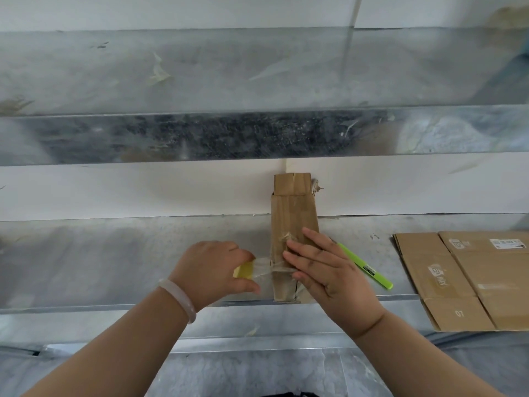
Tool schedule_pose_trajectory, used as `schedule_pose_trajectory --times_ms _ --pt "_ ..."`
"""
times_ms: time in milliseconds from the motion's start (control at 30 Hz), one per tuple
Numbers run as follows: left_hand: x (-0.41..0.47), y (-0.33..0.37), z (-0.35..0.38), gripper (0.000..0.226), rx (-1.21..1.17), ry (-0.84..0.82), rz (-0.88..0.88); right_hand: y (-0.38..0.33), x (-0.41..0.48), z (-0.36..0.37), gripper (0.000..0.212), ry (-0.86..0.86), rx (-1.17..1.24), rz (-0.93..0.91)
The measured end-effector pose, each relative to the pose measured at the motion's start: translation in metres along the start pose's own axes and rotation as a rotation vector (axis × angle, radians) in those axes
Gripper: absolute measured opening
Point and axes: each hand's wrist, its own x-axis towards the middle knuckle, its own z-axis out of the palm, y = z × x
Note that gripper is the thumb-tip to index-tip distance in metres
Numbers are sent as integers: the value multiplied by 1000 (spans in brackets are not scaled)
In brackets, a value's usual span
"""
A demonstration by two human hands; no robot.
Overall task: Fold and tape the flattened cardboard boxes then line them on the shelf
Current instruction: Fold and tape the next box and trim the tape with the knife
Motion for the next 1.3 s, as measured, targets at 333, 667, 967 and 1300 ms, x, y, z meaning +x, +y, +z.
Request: schedule_pose_trajectory --times_ms 333,667,967,1300 --pt "-23 -7 8 45 -659 143 -85 0 0 -1 33 31 35 8" --pt "-11 20 18 27 -553 254 -151 4 -5 -7 44 -91 -80 -72" --pt "-16 35 16 32 -581 274 -231 86 -55 -14 52 -435 -316 924" --pt "-25 19 11 23 -640 238 -195 25 -60 -22 20 -99 -76 1121"
